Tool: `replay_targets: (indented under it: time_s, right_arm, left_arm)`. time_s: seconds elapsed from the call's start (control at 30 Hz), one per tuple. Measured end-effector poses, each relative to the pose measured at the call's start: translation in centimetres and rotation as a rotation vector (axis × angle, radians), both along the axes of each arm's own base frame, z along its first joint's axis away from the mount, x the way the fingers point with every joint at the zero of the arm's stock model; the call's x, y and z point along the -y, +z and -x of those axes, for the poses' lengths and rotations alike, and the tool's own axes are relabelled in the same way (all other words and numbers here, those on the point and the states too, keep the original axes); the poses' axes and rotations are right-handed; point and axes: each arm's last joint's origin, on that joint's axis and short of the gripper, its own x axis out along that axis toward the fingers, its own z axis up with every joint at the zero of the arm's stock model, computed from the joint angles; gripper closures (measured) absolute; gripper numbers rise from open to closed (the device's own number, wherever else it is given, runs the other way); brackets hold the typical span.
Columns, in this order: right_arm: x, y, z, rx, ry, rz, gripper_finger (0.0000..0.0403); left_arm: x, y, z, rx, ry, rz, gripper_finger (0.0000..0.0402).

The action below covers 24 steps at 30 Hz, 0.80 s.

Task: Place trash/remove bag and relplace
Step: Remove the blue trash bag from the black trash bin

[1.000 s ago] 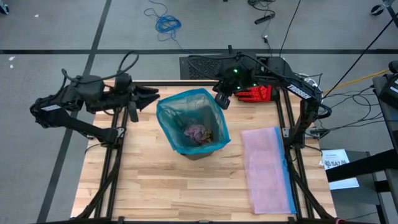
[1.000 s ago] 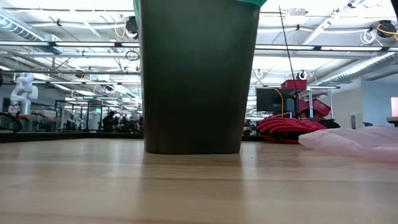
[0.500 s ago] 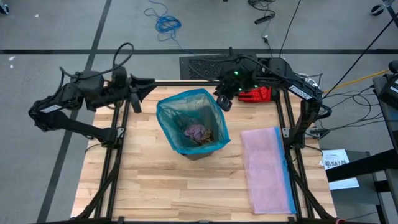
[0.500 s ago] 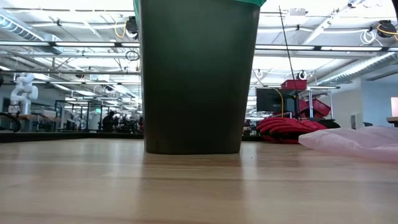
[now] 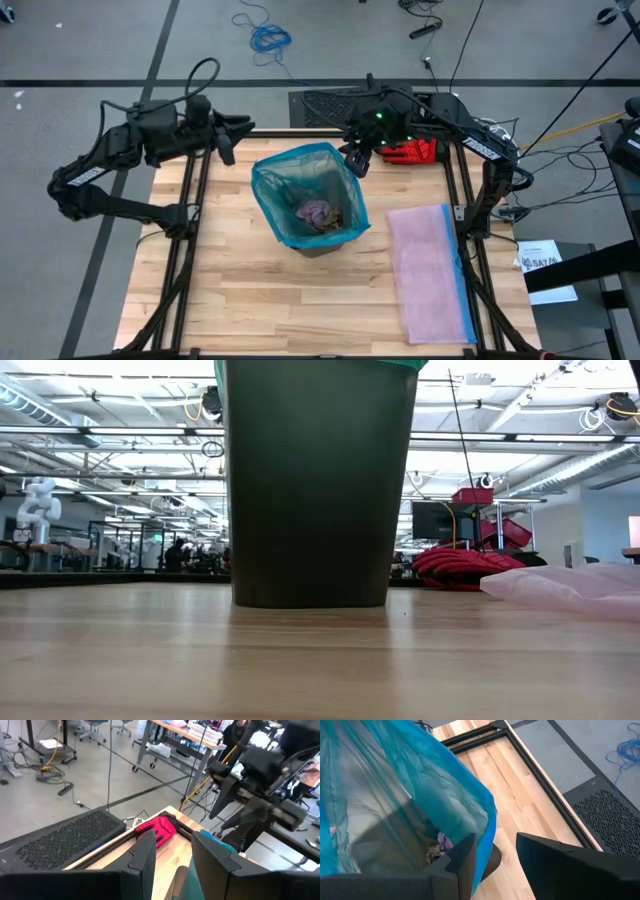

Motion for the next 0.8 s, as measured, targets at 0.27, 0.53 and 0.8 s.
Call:
replay_targets:
  time_s: [0.27,0.53,0.8]
  right_arm:
    - [0.0,0.0,0.0,0.008,-0.010,-0.022,0.0268]
    - [0.1,-0.7,-1.1,-0.003,-0.007,-0.022,0.0268]
    - [0.2,-1.1,-1.6,-0.015,-0.008,-0.020,0.0268]
  left_arm:
    - [-1.5,-1.0,-0.3,-0.067,0.016,0.068,0.0281]
    - [-2.2,-1.0,0.1,-0.062,0.026,0.083,0.0281]
    - [-2.5,-1.4,0.3,-0.089,-0.023,0.128,0.0281]
